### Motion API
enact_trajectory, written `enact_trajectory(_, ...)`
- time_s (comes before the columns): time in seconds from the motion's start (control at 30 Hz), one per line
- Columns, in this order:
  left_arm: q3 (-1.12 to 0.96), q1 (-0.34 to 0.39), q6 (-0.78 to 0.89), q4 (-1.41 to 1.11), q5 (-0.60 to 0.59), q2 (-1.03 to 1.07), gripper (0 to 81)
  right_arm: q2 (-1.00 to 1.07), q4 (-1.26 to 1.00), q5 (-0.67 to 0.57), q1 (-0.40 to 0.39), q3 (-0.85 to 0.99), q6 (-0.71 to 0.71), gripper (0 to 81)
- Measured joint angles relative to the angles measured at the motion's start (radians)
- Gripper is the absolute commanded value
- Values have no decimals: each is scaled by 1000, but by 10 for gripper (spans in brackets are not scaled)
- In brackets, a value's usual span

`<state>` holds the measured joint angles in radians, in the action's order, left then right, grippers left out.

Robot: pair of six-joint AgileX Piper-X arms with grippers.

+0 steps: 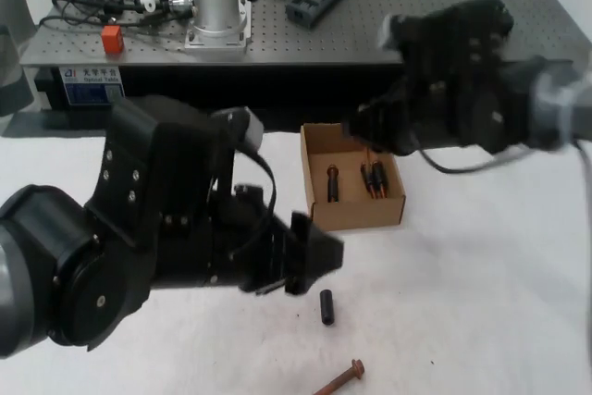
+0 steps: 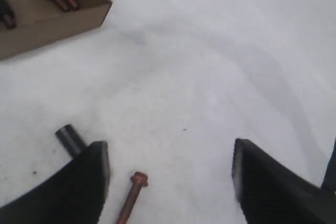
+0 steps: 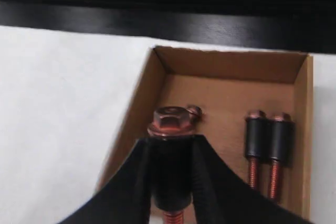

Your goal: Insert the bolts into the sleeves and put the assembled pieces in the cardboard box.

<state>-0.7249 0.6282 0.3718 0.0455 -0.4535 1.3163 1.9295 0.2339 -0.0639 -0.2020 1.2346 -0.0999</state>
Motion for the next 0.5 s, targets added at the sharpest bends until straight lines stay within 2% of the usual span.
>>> enact_trajectory(0.03,0,0,-10,32,14,2,482,35,56,18,0,80,4,20)
enact_trajectory(0.2,0,0,-23,148,69,48,482,159,150,46,0,250,7,20)
enact_trajectory(0.3,0,0,-23,187,80,95,482,202,189,53,5,288,7,2)
enact_trajectory(0.37,-5,0,-23,202,87,127,482,204,201,53,13,297,8,76)
enact_trajectory(0.5,-71,0,-23,251,93,209,482,197,203,37,26,311,8,339)
